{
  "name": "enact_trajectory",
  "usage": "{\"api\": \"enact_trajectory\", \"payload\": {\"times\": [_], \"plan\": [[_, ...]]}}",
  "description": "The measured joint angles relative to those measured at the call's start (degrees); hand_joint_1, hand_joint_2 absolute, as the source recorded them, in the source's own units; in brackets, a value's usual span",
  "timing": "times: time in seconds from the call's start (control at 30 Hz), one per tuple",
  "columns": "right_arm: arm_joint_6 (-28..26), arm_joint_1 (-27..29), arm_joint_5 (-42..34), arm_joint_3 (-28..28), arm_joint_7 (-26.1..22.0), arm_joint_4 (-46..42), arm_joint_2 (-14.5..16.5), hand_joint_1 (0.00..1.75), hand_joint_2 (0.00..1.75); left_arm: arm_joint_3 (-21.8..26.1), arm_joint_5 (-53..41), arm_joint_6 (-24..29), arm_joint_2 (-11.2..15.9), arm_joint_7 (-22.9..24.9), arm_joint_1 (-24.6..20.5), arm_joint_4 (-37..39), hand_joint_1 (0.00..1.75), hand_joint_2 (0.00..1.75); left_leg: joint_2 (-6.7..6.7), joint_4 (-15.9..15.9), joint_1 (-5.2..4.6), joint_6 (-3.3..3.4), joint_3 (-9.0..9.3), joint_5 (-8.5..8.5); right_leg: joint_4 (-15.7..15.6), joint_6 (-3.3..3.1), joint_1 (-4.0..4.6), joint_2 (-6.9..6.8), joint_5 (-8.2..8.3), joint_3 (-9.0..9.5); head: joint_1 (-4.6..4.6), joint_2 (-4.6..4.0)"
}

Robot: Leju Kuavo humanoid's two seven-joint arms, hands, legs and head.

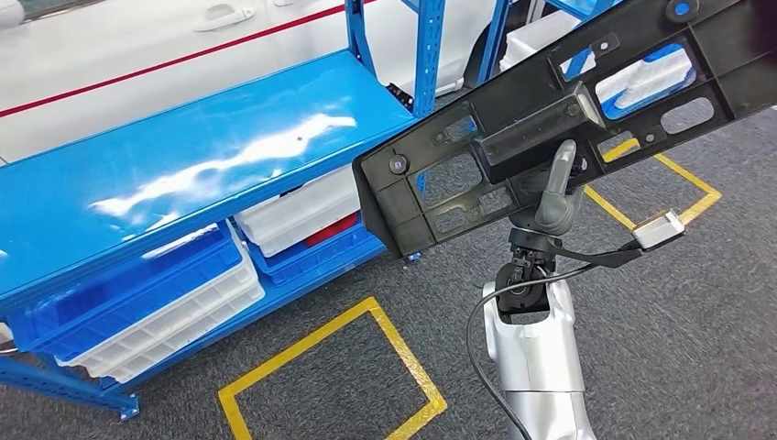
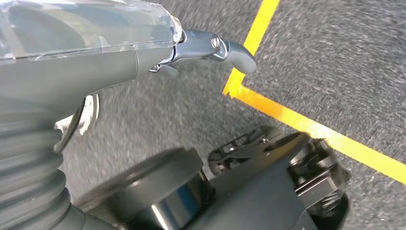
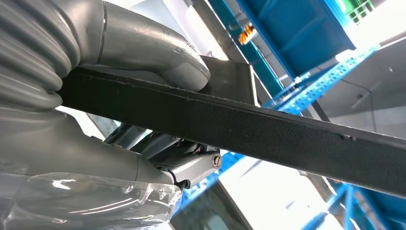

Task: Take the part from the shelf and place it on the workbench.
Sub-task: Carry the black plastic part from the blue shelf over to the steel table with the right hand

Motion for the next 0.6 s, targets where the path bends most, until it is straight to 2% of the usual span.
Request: {"api": "enact_trajectory", "payload": {"times": [0.07, 0.13, 0.2, 0.23, 0.27, 0.3, 0.33, 0.37, 0.4, 0.43, 0.47, 0.5, 0.53, 0.6], "plan": [[-0.26, -0.12, 0.16, 0.00, -0.01, -0.02, 0.00, 1.75, 1.75, 0.02, -0.03, 0.00, 0.01, 0.10, 0.04, 0.00, 0.00, 1.75, -2.33, -7.60, 0.26, 0.29, 3.47, 3.23, 0.28, 0.44, -0.06, 1.55, 0.06, -0.19, 0.00, 0.00], [-0.50, -0.25, 0.28, -0.01, -0.02, -0.11, 0.04, 1.75, 1.75, 0.05, -0.07, 0.00, 0.02, 0.23, 0.02, 0.00, 0.00, 1.75, -4.00, -10.97, 0.24, 0.59, 4.92, 3.94, 0.35, 1.30, -0.22, 2.85, 0.38, -0.71, -0.01, 0.00], [-0.95, -0.30, 0.43, -0.03, 0.01, -0.27, 0.04, 1.75, 1.75, 0.10, -0.09, 0.00, -0.06, 0.32, -0.12, 0.00, 0.00, 1.75, -3.22, -11.27, 0.06, 1.14, 4.96, 4.19, 0.08, 2.24, -0.42, 4.04, 0.85, -1.13, -0.01, 0.00], [-1.14, -0.32, 0.50, -0.04, 0.00, -0.42, 0.00, 1.75, 1.75, 0.14, -0.08, 0.01, -0.12, 0.32, -0.22, 0.00, 0.00, 1.75, -2.56, -11.51, 0.08, 1.56, 5.00, 4.44, 0.27, 2.56, -0.37, 3.48, 0.72, -1.36, 0.00, 0.00], [-1.28, -0.40, 0.54, -0.04, 0.01, -0.57, -0.03, 1.75, 1.75, 0.20, -0.05, 0.01, -0.19, 0.28, -0.29, 0.00, 0.00, 1.75, -1.88, -11.80, 0.11, 2.05, 5.04, 4.69, 1.19, 2.81, -0.28, 2.14, 0.09, -1.84, 0.01, 0.00], [-1.35, -0.53, 0.57, -0.04, 0.00, -0.69, -0.04, 1.75, 1.75, 0.27, -0.03, 0.02, -0.27, 0.20, -0.30, 0.00, 0.00, 1.75, -1.11, -12.07, 0.13, 2.49, 5.06, 4.90, 3.32, 2.98, -0.16, 0.29, -1.21, -2.85, 0.01, 0.00], [-1.39, -0.60, 0.59, -0.04, -0.01, -0.79, -0.03, 1.75, 1.75, 0.37, 0.00, 0.02, -0.27, 0.11, -0.24, 0.00, 0.00, 1.75, -0.33, -12.15, -0.06, 2.77, 5.06, 4.98, 6.54, 3.10, -0.07, -1.80, -3.00, -4.32, 0.02, 0.00], [-1.49, -0.58, 0.60, -0.04, 0.00, -0.80, -0.03, 1.75, 1.75, 0.47, 0.03, 0.02, -0.29, 0.04, -0.12, 0.00, 0.00, 1.75, 0.46, -12.17, -0.24, 2.96, 5.01, 4.99, 10.36, 3.21, -0.08, -2.98, -4.84, -6.07, 0.01, 0.00], [-1.61, -0.41, 0.61, -0.05, -0.01, -0.81, -0.03, 1.75, 1.75, 0.57, 0.04, 0.02, -0.28, -0.02, 0.03, 0.00, 0.00, 1.75, 1.28, -12.16, -0.39, 3.03, 4.96, 4.97, 13.78, 3.29, -0.12, -3.54, -6.20, -7.63, 0.02, 0.00], [-1.79, -0.14, 0.65, -0.07, -0.01, -0.82, -0.04, 1.75, 1.75, 0.68, 0.04, 0.02, -0.27, -0.05, 0.14, 0.00, 0.00, 1.75, 2.09, -12.15, -0.52, 3.06, 4.92, 4.95, 15.67, 3.30, -0.16, -3.76, -6.63, -8.42, 0.02, 0.00], [-2.00, 0.10, 0.73, -0.08, -0.02, -0.89, -0.05, 1.75, 1.75, 0.78, 0.04, 0.02, -0.27, -0.09, 0.19, 0.00, 0.00, 1.75, 2.88, -12.14, -0.63, 3.08, 4.90, 4.92, 15.44, 3.24, -0.17, -3.91, -6.07, -8.12, 0.02, 0.00], [-2.20, 0.26, 0.84, -0.09, -0.04, -1.00, -0.05, 1.75, 1.75, 0.86, 0.03, 0.02, -0.28, -0.12, 0.19, 0.00, 0.00, 1.75, 3.62, -12.14, -0.74, 3.09, 4.93, 4.89, 12.97, 3.06, -0.12, -4.25, -4.64, -6.63, 0.02, 0.00], [-2.38, 0.31, 0.99, -0.09, -0.08, -1.15, -0.05, 1.75, 1.75, 0.92, 0.02, 0.01, -0.29, -0.14, 0.17, 0.00, 0.00, 1.75, 4.33, -12.14, -0.87, 3.05, 5.01, 4.84, 8.98, 2.72, 0.05, -5.19, -2.87, -4.27, 0.02, 0.00], [-2.68, 0.17, 1.21, -0.09, -0.19, -1.43, -0.03, 1.75, 1.75, 0.97, -0.07, -0.03, -0.30, -0.14, 0.16, 0.00, 0.00, 1.75, 5.50, -12.11, -1.26, 2.77, 5.16, 4.68, 1.95, 1.75, 0.81, -7.80, -0.86, -0.32, 0.01, 0.00]]}}
